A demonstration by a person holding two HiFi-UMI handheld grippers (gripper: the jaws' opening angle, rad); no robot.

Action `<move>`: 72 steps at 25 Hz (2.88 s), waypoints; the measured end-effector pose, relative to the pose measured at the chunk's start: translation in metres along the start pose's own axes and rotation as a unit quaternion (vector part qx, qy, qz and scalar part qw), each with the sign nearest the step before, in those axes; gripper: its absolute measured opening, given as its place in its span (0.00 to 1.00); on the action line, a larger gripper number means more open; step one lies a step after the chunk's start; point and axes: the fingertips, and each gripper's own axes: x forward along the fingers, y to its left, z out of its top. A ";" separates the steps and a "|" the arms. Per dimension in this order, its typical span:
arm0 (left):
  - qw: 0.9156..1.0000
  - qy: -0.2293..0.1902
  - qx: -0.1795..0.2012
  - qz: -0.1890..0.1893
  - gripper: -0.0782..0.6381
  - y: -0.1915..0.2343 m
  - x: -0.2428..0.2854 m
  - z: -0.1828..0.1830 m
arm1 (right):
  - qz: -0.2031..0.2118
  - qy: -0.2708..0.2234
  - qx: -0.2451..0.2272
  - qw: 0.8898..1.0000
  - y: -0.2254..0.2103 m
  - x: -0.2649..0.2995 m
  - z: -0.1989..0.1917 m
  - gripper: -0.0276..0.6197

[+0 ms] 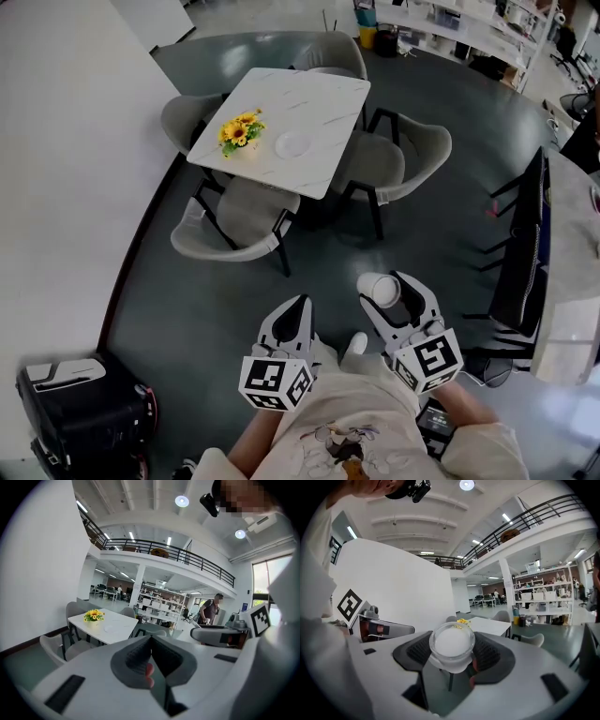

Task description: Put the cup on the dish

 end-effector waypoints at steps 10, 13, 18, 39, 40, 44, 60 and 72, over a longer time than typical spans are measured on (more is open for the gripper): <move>1.000 0.005 -0.004 0.014 0.11 0.007 0.007 -0.003 | 0.018 0.004 0.015 1.000 -0.005 0.014 -0.003 0.46; 1.000 0.005 -0.002 0.010 0.11 0.017 0.022 0.002 | 0.014 0.012 0.013 1.000 -0.012 0.031 -0.003 0.46; 1.000 0.008 -0.011 -0.001 0.11 0.045 0.057 0.015 | 0.010 0.019 -0.001 1.000 -0.022 0.070 0.006 0.46; 0.998 0.014 0.022 -0.064 0.11 0.194 0.180 0.121 | -0.065 0.045 -0.010 0.997 -0.059 0.271 0.064 0.46; 0.997 0.015 0.022 -0.066 0.11 0.199 0.183 0.122 | -0.068 0.047 -0.007 0.997 -0.059 0.277 0.064 0.46; 0.997 0.021 0.014 -0.068 0.11 0.216 0.192 0.125 | -0.065 0.051 -0.001 0.997 -0.057 0.297 0.066 0.46; 1.000 0.020 0.003 -0.005 0.11 0.248 0.298 0.154 | 0.010 0.075 -0.049 0.996 -0.137 0.388 0.073 0.46; 0.997 0.027 -0.002 0.066 0.11 0.250 0.372 0.167 | 0.118 0.094 -0.068 0.986 -0.195 0.455 0.077 0.46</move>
